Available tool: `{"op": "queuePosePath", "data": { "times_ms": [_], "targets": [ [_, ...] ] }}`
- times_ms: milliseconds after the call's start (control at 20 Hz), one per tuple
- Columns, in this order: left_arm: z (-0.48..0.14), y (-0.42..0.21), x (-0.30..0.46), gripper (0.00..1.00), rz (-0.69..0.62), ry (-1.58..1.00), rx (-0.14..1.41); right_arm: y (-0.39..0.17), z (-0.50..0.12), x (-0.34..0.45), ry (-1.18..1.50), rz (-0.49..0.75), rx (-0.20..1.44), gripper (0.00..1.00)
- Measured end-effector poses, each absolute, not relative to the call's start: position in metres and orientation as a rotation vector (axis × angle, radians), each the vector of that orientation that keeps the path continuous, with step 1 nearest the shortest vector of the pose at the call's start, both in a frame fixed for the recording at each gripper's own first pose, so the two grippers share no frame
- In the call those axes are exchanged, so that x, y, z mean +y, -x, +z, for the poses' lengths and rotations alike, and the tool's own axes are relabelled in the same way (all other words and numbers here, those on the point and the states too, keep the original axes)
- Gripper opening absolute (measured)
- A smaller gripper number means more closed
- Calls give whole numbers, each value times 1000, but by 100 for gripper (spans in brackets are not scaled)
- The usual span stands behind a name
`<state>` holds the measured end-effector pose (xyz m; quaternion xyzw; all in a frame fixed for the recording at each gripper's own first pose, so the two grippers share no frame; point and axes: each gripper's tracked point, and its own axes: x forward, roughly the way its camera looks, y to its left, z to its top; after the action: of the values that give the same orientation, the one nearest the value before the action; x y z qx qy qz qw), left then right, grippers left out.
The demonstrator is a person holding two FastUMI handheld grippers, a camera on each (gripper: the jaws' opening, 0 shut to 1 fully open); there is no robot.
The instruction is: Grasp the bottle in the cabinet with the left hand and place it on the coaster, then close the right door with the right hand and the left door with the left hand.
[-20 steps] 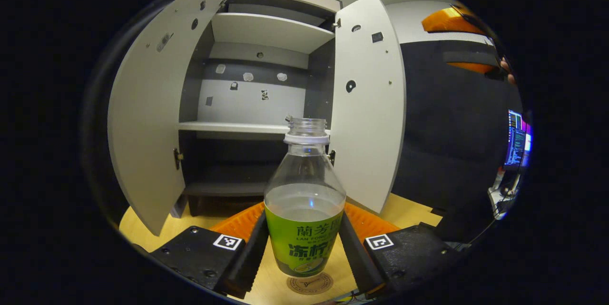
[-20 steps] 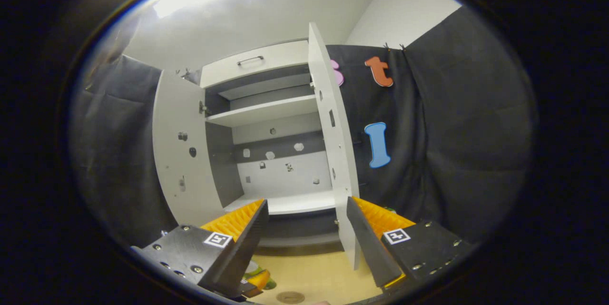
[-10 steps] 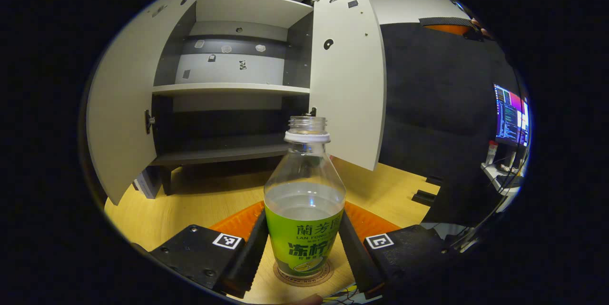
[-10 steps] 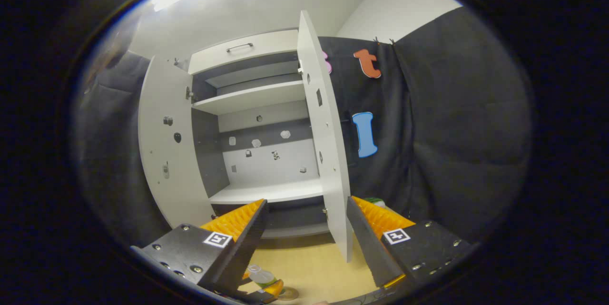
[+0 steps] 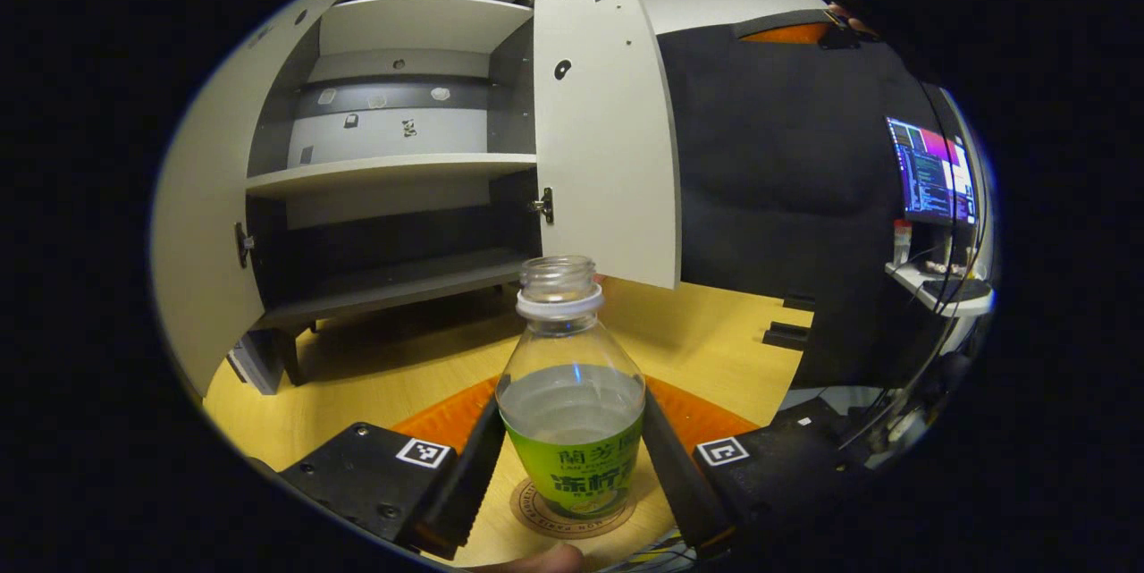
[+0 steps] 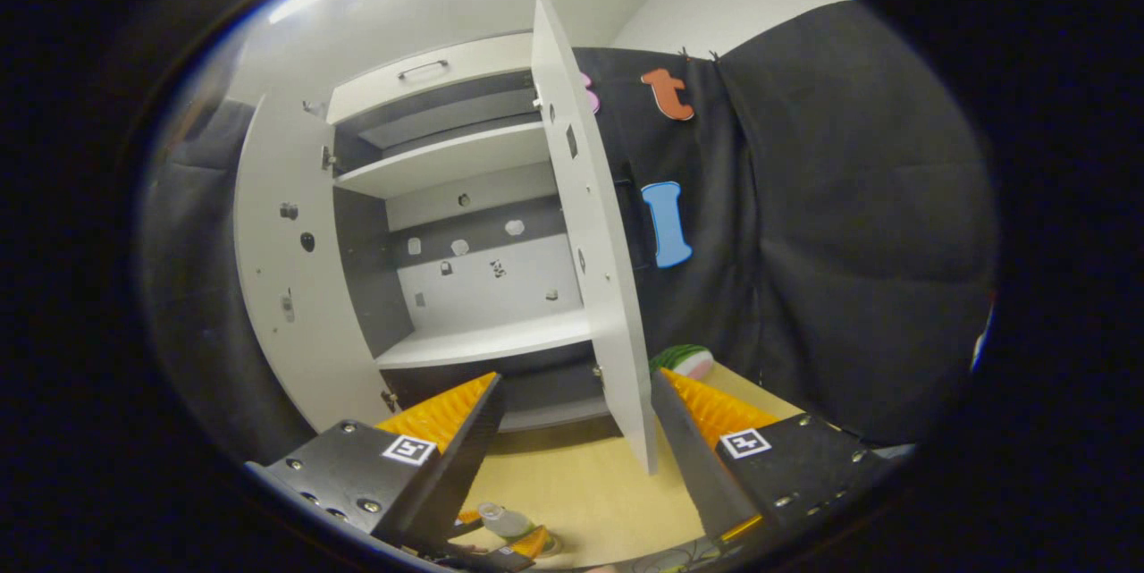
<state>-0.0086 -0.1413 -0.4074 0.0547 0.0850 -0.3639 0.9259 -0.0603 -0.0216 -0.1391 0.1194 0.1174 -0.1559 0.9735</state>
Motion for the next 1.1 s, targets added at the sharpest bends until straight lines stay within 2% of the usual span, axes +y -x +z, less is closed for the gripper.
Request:
{"op": "queuePosePath", "data": {
  "times_ms": [300, 700, 750, 850, 1100],
  "targets": [
    [-385, 18, -138, 88, -813, -77, 222, 58, -140, -19, -223, -306, 246, 99],
    [-293, 18, -112, 90, -818, 58, 185, 55, -124, -9, -280, -262, 193, 100],
    [-282, 20, -110, 90, -817, 58, 178, 54, -121, -7, -294, -248, 181, 96],
    [-258, 19, -103, 90, -797, 49, 159, 51, -117, -11, -293, -239, 164, 100],
    [-190, 15, -90, 90, -698, 34, 102, 48, -99, -29, -262, -194, 133, 100]
  ]
}}
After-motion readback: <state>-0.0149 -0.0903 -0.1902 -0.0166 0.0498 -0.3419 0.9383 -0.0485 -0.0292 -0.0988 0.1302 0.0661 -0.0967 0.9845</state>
